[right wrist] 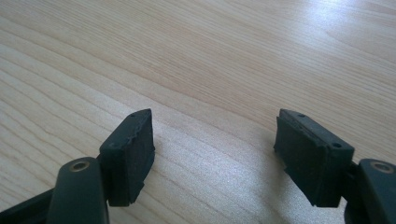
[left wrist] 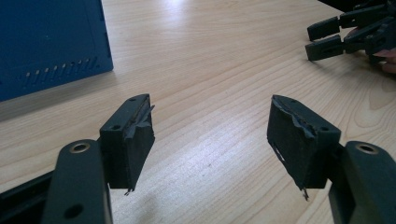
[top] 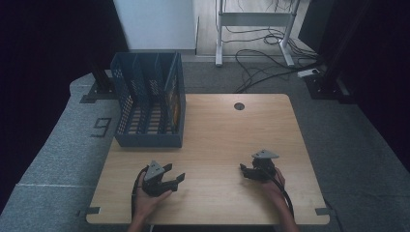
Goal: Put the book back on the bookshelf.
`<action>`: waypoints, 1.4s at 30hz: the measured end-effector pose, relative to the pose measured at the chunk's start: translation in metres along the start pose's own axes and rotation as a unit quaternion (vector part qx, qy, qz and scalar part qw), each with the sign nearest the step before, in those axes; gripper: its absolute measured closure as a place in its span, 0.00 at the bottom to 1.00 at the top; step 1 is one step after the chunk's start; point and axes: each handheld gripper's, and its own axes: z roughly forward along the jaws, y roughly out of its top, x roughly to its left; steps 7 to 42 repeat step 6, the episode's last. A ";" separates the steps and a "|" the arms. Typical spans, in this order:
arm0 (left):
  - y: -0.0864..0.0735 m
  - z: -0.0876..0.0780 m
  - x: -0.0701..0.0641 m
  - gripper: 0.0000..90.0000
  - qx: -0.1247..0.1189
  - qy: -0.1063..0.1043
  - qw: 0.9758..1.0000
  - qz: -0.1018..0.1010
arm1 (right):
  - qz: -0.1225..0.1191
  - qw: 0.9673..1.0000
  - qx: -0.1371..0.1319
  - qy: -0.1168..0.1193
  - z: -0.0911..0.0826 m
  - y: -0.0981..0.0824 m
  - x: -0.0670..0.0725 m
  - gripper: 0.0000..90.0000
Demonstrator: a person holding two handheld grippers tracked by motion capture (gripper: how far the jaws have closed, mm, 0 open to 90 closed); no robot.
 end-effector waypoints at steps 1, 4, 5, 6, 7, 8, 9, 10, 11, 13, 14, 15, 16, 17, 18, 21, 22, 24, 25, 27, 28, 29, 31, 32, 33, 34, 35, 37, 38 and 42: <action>0.000 0.000 0.001 0.35 -0.001 0.002 1.000 0.000 | 0.000 1.000 0.000 0.000 0.000 0.000 0.000 0.31; -0.001 0.001 0.003 0.35 -0.003 0.004 1.000 -0.005 | 0.000 1.000 0.000 0.000 0.000 0.000 0.000 0.30; -0.001 0.001 0.003 0.35 -0.003 0.005 1.000 -0.004 | 0.000 1.000 0.000 0.000 0.000 0.000 0.000 0.30; -0.001 0.000 0.003 0.35 -0.004 0.006 1.000 -0.002 | 0.000 1.000 0.000 0.000 0.000 0.000 0.000 0.30; -0.001 0.000 0.003 0.35 -0.004 0.006 1.000 -0.002 | 0.000 1.000 0.000 0.000 0.000 0.000 0.000 0.30; -0.001 0.000 0.003 0.35 -0.004 0.006 1.000 -0.002 | 0.000 1.000 0.000 0.000 0.000 0.000 0.000 0.30; -0.001 0.000 0.003 0.35 -0.004 0.006 1.000 -0.002 | 0.000 1.000 0.000 0.000 0.000 0.000 0.000 0.30; -0.001 0.000 0.003 0.35 -0.004 0.006 1.000 -0.002 | 0.000 1.000 0.000 0.000 0.000 0.000 0.000 0.30; -0.001 0.000 0.003 0.35 -0.004 0.006 1.000 -0.002 | 0.000 1.000 0.000 0.000 0.000 0.000 0.000 0.30; -0.001 0.000 0.003 0.35 -0.004 0.006 1.000 -0.002 | 0.000 1.000 0.000 0.000 0.000 0.000 0.000 0.30; -0.001 0.000 0.003 0.35 -0.004 0.006 1.000 -0.002 | 0.000 1.000 0.000 0.000 0.000 0.000 0.000 0.30; -0.001 0.000 0.003 0.35 -0.004 0.006 1.000 -0.002 | 0.000 1.000 0.000 0.000 0.000 0.000 0.000 0.30; -0.001 0.000 0.003 0.35 -0.004 0.006 1.000 -0.002 | 0.000 1.000 0.000 0.000 0.000 0.000 0.000 0.30; -0.001 0.000 0.003 0.35 -0.004 0.006 1.000 -0.002 | 0.000 1.000 0.000 0.000 0.000 0.000 0.000 0.30; -0.001 0.000 0.003 0.35 -0.004 0.006 1.000 -0.002 | 0.000 1.000 0.000 0.000 0.000 0.000 0.000 0.30; -0.001 0.000 0.003 0.35 -0.004 0.006 1.000 -0.002 | 0.000 1.000 0.000 0.000 0.000 0.000 0.000 0.30; -0.001 0.000 0.003 0.35 -0.004 0.006 1.000 -0.002 | 0.000 1.000 0.000 0.000 0.000 0.000 0.000 0.30; -0.001 0.000 0.003 0.35 -0.004 0.006 1.000 -0.002 | 0.000 1.000 0.000 0.000 0.000 0.000 0.000 0.30; -0.001 0.000 0.003 0.35 -0.004 0.006 1.000 -0.002 | 0.000 1.000 0.000 0.000 0.000 0.000 0.000 0.30; -0.001 0.000 0.003 0.35 -0.004 0.006 1.000 -0.002 | 0.000 1.000 0.000 0.000 0.000 0.000 0.000 0.30; -0.001 0.000 0.003 0.35 -0.004 0.006 1.000 -0.002 | 0.000 1.000 0.000 0.000 0.000 0.000 0.000 0.30; -0.001 0.000 0.003 0.35 -0.004 0.006 1.000 -0.002 | 0.000 1.000 0.000 0.000 0.000 0.000 0.000 0.30; -0.001 0.000 0.003 0.35 -0.004 0.006 1.000 -0.002 | 0.000 1.000 0.000 0.000 0.000 0.000 0.000 0.30; -0.001 0.000 0.003 0.35 -0.004 0.006 1.000 -0.002 | 0.000 1.000 0.000 0.000 0.000 0.000 0.000 0.30; -0.001 0.000 0.003 0.35 -0.004 0.006 1.000 -0.002 | 0.000 1.000 0.000 0.000 0.000 0.000 0.000 0.30; -0.001 0.000 0.003 0.35 -0.004 0.006 1.000 -0.002 | 0.000 1.000 0.000 0.000 0.000 0.000 0.000 0.30; -0.001 0.000 0.003 0.35 -0.004 0.006 1.000 -0.002 | 0.000 1.000 0.000 0.000 0.000 0.000 0.000 0.30; -0.001 0.000 0.003 0.35 -0.004 0.006 1.000 -0.002 | 0.000 1.000 0.000 0.000 0.000 0.000 0.000 0.30; -0.001 0.000 0.003 0.35 -0.004 0.006 1.000 -0.002 | 0.000 1.000 0.000 0.000 0.000 0.000 0.000 0.30; -0.001 0.000 0.003 0.35 -0.004 0.006 1.000 -0.002 | 0.000 1.000 0.000 0.000 0.000 0.000 0.000 0.30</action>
